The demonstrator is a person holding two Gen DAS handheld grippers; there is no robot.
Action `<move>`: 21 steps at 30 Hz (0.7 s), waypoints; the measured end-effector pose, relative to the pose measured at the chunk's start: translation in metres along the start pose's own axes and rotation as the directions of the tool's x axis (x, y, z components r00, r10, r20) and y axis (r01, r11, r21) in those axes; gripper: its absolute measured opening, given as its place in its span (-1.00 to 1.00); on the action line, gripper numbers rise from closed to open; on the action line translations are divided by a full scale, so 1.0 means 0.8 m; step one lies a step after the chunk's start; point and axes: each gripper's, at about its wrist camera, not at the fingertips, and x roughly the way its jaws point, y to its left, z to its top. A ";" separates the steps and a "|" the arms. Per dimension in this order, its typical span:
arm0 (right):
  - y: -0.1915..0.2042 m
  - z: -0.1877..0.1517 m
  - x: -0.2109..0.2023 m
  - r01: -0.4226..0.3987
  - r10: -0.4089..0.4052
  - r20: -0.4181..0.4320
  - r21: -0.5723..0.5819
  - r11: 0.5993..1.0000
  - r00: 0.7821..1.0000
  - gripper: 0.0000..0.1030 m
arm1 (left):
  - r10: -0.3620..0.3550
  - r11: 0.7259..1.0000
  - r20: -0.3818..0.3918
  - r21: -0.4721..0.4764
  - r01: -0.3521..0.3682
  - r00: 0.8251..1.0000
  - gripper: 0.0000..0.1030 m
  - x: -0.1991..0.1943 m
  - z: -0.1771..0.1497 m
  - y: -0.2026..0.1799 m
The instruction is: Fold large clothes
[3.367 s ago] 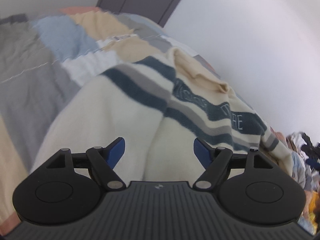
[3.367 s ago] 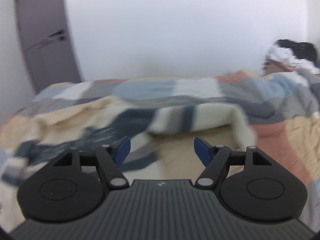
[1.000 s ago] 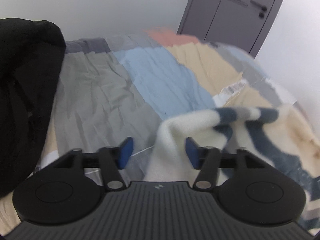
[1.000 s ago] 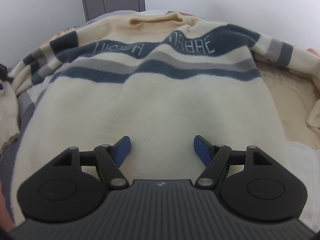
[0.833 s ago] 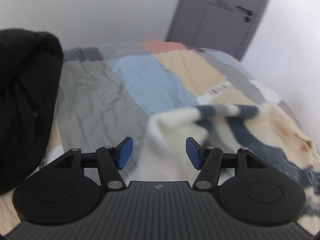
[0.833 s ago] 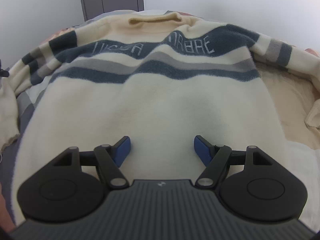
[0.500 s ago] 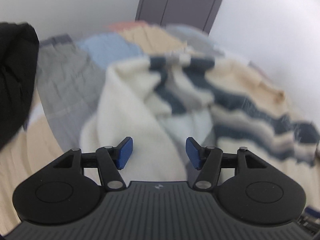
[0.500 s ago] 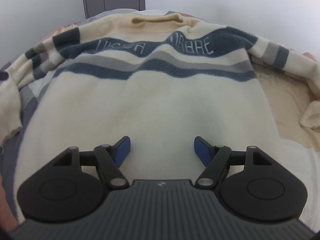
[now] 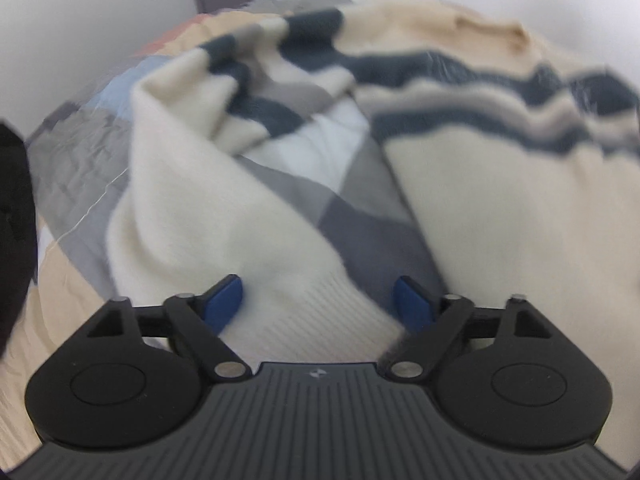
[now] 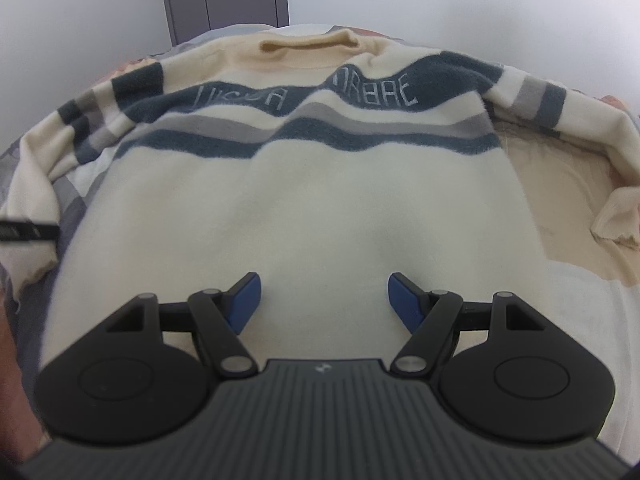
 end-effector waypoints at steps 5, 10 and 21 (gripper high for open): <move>-0.004 -0.001 -0.001 -0.009 0.009 0.002 0.006 1.000 1.000 0.40 | 0.041 0.998 0.010 0.054 -0.041 0.999 0.52 0.007 0.002 -0.003; -0.006 0.000 -0.003 -0.032 0.032 0.005 0.027 0.999 0.999 0.40 | 0.078 0.997 0.016 -0.013 -0.078 0.997 -0.64 -0.005 0.019 0.039; -0.014 0.006 0.010 -0.085 0.085 0.004 0.096 0.992 0.996 0.40 | 0.348 0.855 0.034 -0.422 -0.302 0.937 -0.70 -0.034 0.100 0.256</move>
